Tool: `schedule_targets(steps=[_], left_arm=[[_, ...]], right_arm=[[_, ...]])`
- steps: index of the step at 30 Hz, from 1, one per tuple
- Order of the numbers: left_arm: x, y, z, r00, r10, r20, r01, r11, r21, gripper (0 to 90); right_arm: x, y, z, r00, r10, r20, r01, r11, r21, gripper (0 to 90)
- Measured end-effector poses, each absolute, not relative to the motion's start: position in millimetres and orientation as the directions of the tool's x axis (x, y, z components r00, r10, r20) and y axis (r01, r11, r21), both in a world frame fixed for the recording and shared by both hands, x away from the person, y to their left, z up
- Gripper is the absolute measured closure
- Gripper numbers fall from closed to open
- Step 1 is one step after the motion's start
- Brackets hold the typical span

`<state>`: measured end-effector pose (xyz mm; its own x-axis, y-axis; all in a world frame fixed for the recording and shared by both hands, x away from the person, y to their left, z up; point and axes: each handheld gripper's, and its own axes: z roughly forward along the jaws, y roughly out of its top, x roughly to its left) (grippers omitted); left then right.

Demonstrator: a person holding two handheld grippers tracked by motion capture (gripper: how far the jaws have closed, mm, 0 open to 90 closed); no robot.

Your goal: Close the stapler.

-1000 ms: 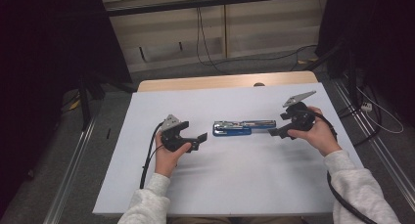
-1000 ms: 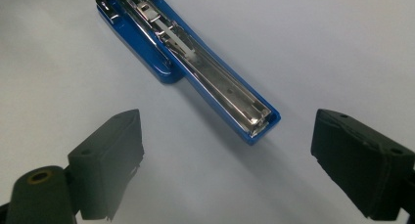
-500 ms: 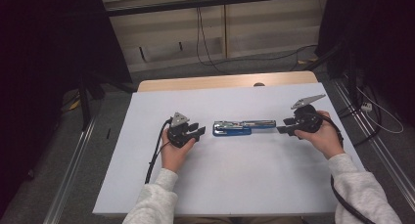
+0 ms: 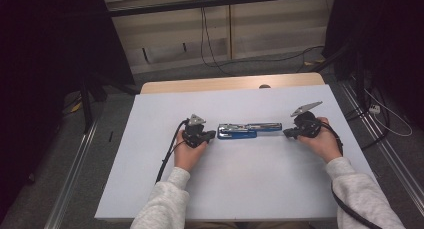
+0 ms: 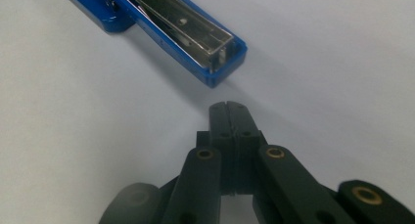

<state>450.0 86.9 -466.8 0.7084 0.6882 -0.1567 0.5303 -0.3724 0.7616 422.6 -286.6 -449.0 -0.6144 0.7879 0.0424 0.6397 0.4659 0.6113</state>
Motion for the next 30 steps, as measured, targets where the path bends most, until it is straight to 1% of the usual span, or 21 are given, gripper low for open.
schedule_targets(steps=[5, 9, 14, 18, 24, 26, 27, 28, 29, 30], left_arm=[[451, 84, -468, 0.724, 0.672, -0.155, 0.529, -0.397, 0.750, 90.0], [453, 85, -468, 0.722, 0.672, -0.167, 0.537, -0.391, 0.747, 90.0], [453, 84, -468, 0.725, 0.669, -0.161, 0.532, -0.397, 0.748, 90.0], [454, 84, -468, 0.723, 0.672, -0.160, 0.533, -0.396, 0.748, 90.0], [453, 83, -468, 0.723, 0.674, -0.154, 0.530, -0.396, 0.750, 90.0], [454, 84, -467, 0.717, 0.679, -0.155, 0.534, -0.392, 0.749, 87.8], [454, 85, -467, 0.708, 0.689, -0.158, 0.539, -0.381, 0.751, 84.2], [455, 87, -466, 0.699, 0.698, -0.152, 0.542, -0.379, 0.750, 80.2], [455, 88, -466, 0.697, 0.698, -0.165, 0.550, -0.372, 0.748, 74.4], [455, 90, -465, 0.699, 0.692, -0.180, 0.555, -0.366, 0.747, 72.4]], right_arm=[[426, -278, -450, -0.621, 0.783, 0.037, 0.629, 0.469, 0.620, 90.0], [427, -275, -450, -0.630, 0.776, 0.038, 0.623, 0.475, 0.622, 90.0], [427, -275, -447, -0.638, 0.769, 0.039, 0.611, 0.474, 0.634, 89.9], [426, -274, -442, -0.641, 0.766, 0.051, 0.596, 0.455, 0.661, 89.8], [424, -270, -436, -0.650, 0.758, 0.064, 0.574, 0.433, 0.695, 87.0], [423, -268, -435, -0.649, 0.758, 0.064, 0.574, 0.433, 0.695, 84.0], [423, -268, -435, -0.653, 0.755, 0.066, 0.573, 0.435, 0.694, 82.7], [422, -268, -436, -0.652, 0.755, 0.070, 0.575, 0.432, 0.695, 79.4], [422, -268, -436, -0.650, 0.756, 0.080, 0.577, 0.422, 0.699, 76.5], [421, -269, -436, -0.651, 0.752, 0.102, 0.580, 0.406, 0.706, 75.2]])
